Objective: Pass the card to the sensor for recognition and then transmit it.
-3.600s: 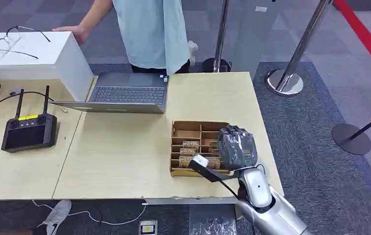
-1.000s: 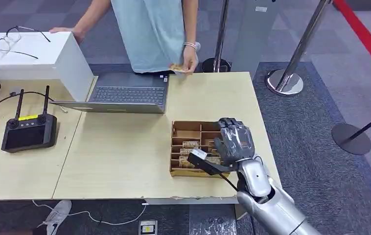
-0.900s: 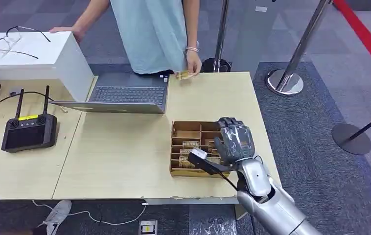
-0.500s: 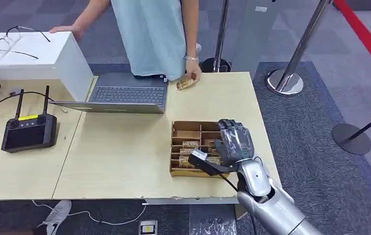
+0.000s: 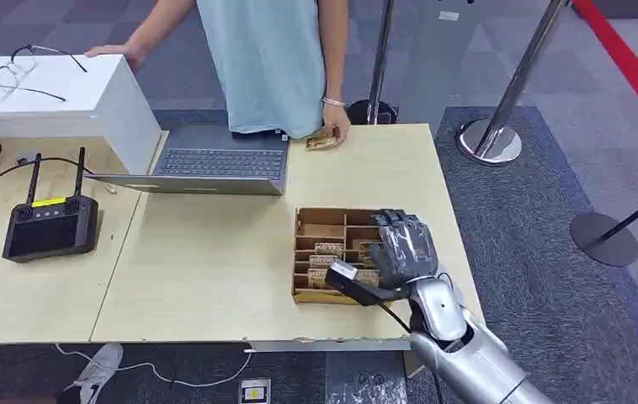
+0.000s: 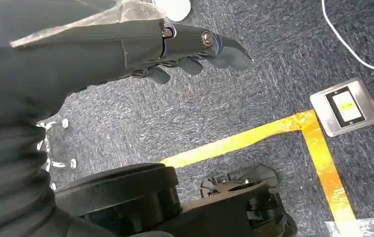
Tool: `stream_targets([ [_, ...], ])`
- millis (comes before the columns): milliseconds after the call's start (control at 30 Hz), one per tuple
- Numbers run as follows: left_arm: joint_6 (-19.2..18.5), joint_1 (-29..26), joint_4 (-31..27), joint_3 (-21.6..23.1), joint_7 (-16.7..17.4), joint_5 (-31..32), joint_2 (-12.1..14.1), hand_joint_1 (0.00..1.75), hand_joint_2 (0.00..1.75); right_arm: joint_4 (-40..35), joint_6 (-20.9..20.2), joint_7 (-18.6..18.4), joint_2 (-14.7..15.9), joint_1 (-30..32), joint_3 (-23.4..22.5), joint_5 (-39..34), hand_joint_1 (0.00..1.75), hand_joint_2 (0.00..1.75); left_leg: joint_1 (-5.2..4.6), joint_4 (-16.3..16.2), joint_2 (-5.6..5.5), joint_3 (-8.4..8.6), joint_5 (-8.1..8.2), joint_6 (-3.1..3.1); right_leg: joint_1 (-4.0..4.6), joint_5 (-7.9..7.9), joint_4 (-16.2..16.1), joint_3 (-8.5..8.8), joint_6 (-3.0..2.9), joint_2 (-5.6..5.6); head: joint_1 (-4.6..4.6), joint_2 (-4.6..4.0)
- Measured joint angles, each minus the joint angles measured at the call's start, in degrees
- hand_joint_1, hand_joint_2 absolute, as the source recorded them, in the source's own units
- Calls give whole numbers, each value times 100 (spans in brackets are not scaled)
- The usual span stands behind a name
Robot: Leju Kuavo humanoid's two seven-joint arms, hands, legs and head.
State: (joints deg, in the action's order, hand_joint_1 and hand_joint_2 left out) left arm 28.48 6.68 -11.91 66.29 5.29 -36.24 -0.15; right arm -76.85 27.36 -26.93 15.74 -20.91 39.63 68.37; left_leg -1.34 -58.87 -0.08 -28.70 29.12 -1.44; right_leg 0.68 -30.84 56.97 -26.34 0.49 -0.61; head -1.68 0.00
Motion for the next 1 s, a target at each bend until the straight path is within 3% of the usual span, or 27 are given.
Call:
stream_targets([
  [1000,18,-17,0,0,0,-39,-9,0,175,-129,-105,-39,109,251,7,109,80,175,0,0,2,10,0,0,0,1,0,9,1,0,0,0],
])
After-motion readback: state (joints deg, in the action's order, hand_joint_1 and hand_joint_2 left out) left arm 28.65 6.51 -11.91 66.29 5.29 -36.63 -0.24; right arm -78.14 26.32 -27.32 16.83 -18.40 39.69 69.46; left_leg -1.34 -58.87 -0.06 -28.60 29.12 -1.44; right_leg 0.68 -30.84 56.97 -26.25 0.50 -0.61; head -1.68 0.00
